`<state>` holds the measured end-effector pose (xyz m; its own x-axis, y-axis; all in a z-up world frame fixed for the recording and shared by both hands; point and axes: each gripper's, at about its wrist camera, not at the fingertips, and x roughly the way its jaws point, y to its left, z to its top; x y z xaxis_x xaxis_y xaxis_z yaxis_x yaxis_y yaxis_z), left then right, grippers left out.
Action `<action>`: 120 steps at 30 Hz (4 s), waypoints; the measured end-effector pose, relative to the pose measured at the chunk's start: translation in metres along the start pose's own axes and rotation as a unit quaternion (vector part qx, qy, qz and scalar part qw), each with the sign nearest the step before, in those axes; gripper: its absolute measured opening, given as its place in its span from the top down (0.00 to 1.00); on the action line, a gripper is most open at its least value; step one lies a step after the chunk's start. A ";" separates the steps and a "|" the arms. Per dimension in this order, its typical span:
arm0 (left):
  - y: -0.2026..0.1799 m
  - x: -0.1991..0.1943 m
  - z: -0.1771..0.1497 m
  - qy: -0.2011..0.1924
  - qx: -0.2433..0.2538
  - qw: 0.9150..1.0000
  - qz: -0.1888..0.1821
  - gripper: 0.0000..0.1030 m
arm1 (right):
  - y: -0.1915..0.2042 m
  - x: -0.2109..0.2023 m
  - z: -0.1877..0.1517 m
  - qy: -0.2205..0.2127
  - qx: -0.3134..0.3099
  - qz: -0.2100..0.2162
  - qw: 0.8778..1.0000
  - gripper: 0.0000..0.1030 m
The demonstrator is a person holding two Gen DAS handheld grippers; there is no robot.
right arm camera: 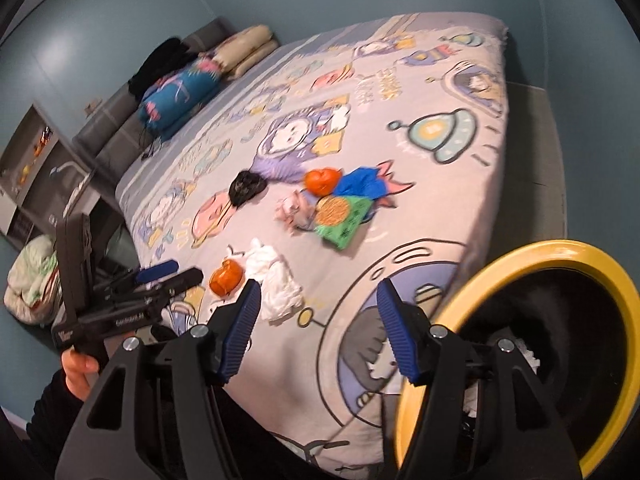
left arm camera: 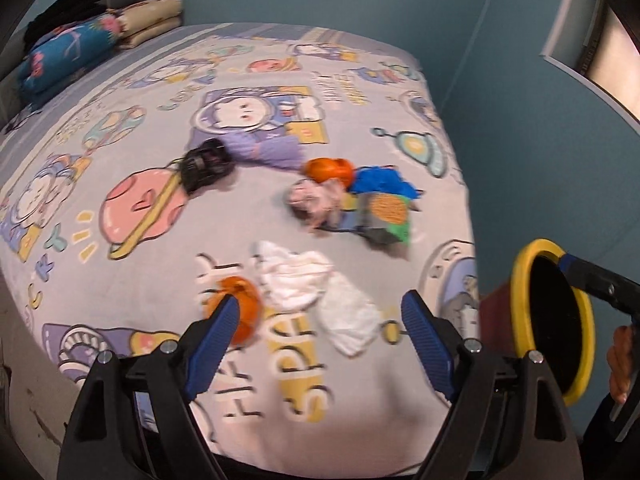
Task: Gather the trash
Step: 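Move both tools back over the bed toward the orange peel and tissues, then grasp the orange peel with the left tool while the right tool grasps white tissues, then carry peel and tissues to the bin and open both tools to drop them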
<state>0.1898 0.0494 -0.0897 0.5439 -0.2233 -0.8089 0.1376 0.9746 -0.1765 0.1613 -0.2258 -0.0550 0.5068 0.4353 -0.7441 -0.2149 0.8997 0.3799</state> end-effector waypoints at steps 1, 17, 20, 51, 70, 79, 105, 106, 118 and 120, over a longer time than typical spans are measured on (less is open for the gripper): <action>0.006 0.002 0.000 0.000 -0.004 1.000 0.006 0.23 | 0.003 0.006 0.000 0.005 -0.004 0.002 1.000 0.45; 0.069 0.055 -0.021 0.051 -0.058 0.996 0.034 0.23 | 0.041 0.107 -0.002 0.091 -0.061 0.009 0.994 0.45; 0.075 0.066 -0.023 0.060 -0.068 0.995 0.029 0.23 | 0.043 0.124 -0.003 0.109 -0.064 0.016 0.992 0.45; 0.091 0.110 -0.016 0.081 -0.091 0.993 0.006 0.29 | 0.089 0.217 -0.011 0.203 -0.175 -0.036 0.963 0.43; 0.074 0.106 -0.010 0.102 -0.086 0.991 0.004 0.66 | 0.072 0.218 -0.004 0.194 -0.116 -0.061 0.972 0.79; 0.066 0.079 -0.017 0.093 -0.073 0.993 0.002 0.67 | 0.078 0.184 0.002 0.166 -0.106 -0.041 0.980 0.80; -0.010 0.000 -0.021 0.037 -0.015 0.999 -0.034 0.67 | 0.016 0.041 -0.001 0.060 -0.043 -0.070 0.995 0.80; -0.014 -0.001 -0.021 0.037 -0.013 0.999 -0.037 0.67 | 0.013 0.037 -0.001 0.056 -0.039 -0.072 0.995 0.80; -0.086 -0.020 -0.018 0.031 0.044 0.996 -0.074 0.67 | -0.028 -0.024 -0.011 0.006 0.012 -0.096 0.995 0.80; -0.097 -0.021 -0.017 0.030 0.054 0.995 -0.078 0.67 | -0.037 -0.032 -0.014 -0.001 0.025 -0.100 0.995 0.80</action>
<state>0.1512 -0.0407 -0.0650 0.4594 -0.3675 -0.8087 0.3069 0.9200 -0.2437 0.1413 -0.2723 -0.0526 0.5362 0.2476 -0.8070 -0.0686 0.9656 0.2507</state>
